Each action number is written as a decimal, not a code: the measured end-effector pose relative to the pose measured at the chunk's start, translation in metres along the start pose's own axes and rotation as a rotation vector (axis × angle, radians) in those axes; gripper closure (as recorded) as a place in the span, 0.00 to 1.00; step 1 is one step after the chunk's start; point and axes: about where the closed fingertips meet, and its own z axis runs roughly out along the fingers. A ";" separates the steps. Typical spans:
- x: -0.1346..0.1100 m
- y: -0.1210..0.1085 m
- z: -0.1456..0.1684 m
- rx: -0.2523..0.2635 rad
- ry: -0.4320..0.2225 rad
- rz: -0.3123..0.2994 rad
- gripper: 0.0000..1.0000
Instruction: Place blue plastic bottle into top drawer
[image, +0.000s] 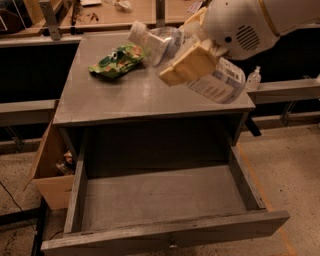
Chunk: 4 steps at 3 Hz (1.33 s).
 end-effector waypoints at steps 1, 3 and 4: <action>0.014 0.063 0.017 -0.066 0.026 -0.028 1.00; 0.152 0.123 0.103 -0.270 0.201 0.079 1.00; 0.182 0.136 0.120 -0.316 0.241 0.105 1.00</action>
Offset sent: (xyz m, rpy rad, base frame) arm -0.0720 -0.0184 -0.2934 -0.2283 0.4230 0.0965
